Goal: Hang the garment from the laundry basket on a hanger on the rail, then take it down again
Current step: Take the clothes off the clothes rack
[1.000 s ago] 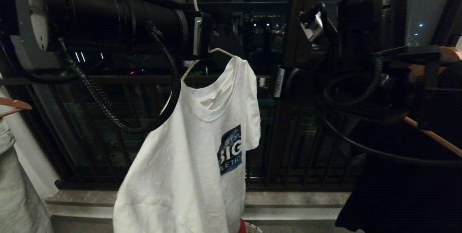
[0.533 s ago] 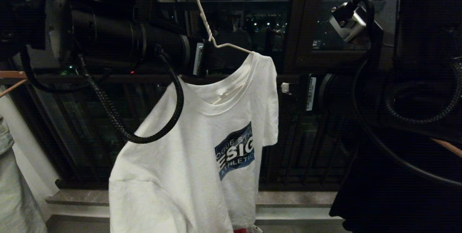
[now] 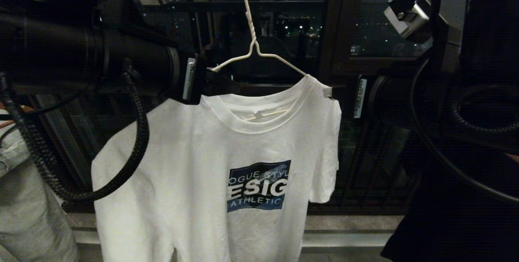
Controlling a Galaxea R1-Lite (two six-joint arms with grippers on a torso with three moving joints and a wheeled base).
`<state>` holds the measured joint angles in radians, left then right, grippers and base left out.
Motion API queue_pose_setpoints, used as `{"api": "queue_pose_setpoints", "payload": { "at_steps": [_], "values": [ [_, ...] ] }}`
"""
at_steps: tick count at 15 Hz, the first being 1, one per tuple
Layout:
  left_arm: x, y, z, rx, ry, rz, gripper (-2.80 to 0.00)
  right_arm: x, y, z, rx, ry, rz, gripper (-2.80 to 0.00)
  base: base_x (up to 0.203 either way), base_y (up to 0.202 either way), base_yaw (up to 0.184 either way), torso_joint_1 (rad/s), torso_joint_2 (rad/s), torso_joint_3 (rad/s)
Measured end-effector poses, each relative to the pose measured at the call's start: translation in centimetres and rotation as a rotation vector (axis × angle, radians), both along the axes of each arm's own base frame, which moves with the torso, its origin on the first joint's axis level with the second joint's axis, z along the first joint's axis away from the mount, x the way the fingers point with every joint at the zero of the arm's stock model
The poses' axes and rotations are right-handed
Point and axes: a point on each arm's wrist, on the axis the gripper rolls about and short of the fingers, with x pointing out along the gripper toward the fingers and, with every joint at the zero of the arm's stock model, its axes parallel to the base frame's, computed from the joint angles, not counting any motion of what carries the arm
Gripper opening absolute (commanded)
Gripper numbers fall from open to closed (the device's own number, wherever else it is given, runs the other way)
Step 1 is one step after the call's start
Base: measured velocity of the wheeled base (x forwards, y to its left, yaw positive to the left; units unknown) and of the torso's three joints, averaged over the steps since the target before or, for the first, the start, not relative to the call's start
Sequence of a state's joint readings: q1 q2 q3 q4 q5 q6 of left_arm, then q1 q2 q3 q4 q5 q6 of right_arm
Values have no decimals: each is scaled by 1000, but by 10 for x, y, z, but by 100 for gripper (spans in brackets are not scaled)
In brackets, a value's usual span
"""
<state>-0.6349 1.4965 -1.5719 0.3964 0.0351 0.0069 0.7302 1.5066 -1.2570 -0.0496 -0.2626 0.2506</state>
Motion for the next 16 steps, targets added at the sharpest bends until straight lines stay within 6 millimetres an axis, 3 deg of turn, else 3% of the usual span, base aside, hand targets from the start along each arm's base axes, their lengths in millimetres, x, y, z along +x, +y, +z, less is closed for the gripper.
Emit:
{"api": "queue_pose_setpoints", "payload": {
  "at_steps": [6, 7, 12, 16],
  "values": [
    [-55, 40, 4, -59, -33, 6, 0, -5, -4, 5, 13, -14, -2, -280, 0, 0, 0, 0, 0, 0],
    [-65, 48, 2, -78, -31, 10, -280, -6, -6, 7, 16, -19, -1, -280, 0, 0, 0, 0, 0, 0],
    [-101, 74, -16, -141, 6, 26, -280, -10, -9, 12, 22, -38, 0, -280, 0, 0, 0, 0, 0, 0],
    [-121, 88, -48, -166, 95, 11, -280, -15, -9, 15, 26, -53, 17, -280, 0, 0, 0, 0, 0, 0]
  ]
}}
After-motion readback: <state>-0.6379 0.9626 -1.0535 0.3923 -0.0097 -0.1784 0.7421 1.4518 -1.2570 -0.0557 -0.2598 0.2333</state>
